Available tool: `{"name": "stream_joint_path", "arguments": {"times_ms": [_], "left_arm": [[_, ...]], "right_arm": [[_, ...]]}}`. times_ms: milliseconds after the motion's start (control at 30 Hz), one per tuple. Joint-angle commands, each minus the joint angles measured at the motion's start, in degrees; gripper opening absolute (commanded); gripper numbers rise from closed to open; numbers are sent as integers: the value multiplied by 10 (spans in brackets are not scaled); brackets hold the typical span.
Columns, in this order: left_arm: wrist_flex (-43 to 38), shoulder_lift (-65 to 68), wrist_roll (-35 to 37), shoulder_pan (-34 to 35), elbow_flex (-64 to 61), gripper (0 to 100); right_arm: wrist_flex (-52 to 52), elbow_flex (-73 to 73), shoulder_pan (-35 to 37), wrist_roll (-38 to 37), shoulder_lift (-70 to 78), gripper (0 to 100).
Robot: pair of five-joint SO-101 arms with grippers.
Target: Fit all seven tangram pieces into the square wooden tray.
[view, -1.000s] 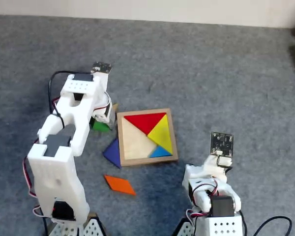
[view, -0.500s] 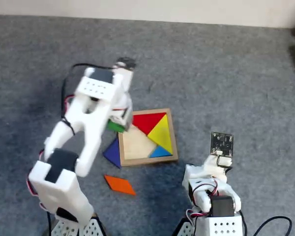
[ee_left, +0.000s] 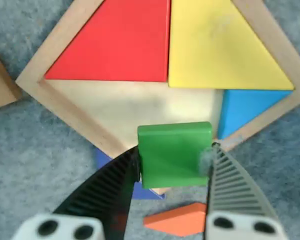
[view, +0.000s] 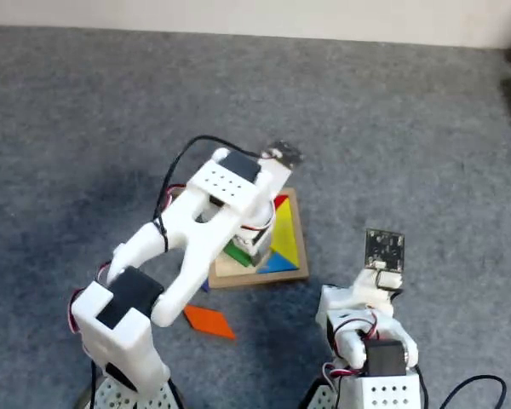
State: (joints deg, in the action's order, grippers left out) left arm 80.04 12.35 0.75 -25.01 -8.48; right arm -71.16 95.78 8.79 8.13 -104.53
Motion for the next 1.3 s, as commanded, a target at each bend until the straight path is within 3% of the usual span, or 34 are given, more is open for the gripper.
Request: {"name": "stream_joint_path", "arguments": {"times_ms": [0, 300, 500, 767, 1067, 1267], "left_arm": [[-4, -21, 2, -11, 2, 214], [-19, 15, 4, -6, 9, 331], [-16, -35, 3, 11, 4, 321], [-21, -47, -15, 83, 3, 292], [-73, 79, -44, 82, 8, 291], [-74, 88, -41, 49, 8, 291]], "right_arm": [[-5, 66, -8, 6, -7, 5], [-5, 66, -8, 6, -7, 5], [-5, 66, -8, 6, -7, 5], [-5, 66, -8, 6, -7, 5], [-5, 66, -8, 6, -7, 5], [-5, 66, -8, 6, -7, 5]]}}
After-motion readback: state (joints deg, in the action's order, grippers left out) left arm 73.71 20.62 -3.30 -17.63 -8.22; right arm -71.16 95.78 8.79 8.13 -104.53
